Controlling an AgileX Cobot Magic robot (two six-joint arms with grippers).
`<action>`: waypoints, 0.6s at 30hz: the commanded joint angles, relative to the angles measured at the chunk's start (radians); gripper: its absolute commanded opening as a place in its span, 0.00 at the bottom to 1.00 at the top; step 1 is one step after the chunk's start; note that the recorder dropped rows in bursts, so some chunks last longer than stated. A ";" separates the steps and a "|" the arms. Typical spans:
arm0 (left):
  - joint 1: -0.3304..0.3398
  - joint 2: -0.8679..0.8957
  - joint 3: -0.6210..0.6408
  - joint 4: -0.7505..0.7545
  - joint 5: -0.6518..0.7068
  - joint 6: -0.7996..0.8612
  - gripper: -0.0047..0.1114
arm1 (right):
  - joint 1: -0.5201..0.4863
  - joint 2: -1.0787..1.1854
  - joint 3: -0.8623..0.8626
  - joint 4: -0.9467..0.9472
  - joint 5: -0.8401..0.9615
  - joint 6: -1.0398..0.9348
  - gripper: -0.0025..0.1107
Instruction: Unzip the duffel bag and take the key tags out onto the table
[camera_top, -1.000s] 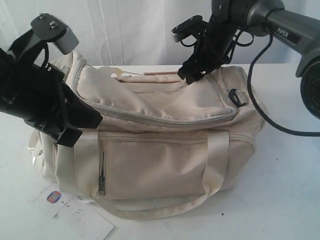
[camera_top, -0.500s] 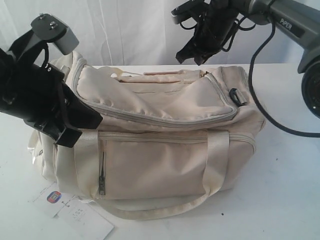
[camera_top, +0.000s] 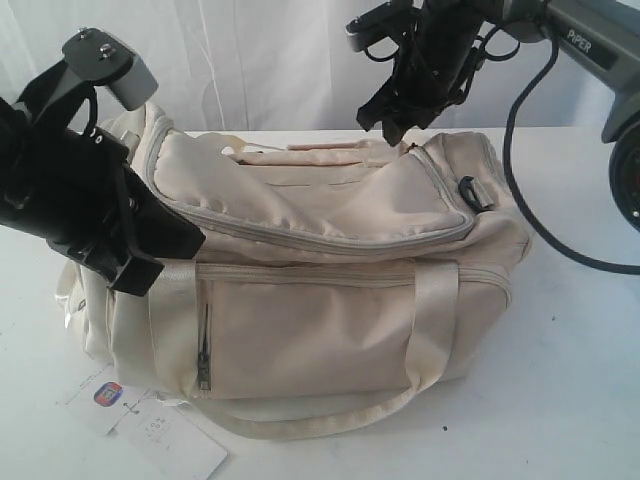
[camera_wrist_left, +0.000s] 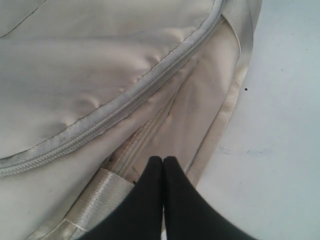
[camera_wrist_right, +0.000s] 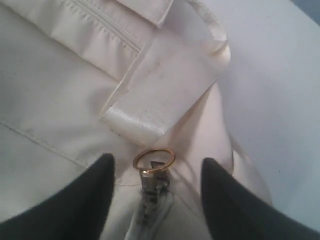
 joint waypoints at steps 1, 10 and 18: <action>-0.005 -0.003 0.007 -0.016 0.016 -0.001 0.04 | -0.001 0.029 -0.009 0.002 0.020 -0.019 0.59; -0.005 -0.003 0.007 -0.016 0.016 -0.001 0.04 | -0.001 0.084 -0.009 0.044 0.020 -0.019 0.48; -0.005 -0.003 0.007 -0.016 0.016 -0.001 0.04 | -0.001 0.091 -0.009 0.038 0.005 -0.019 0.28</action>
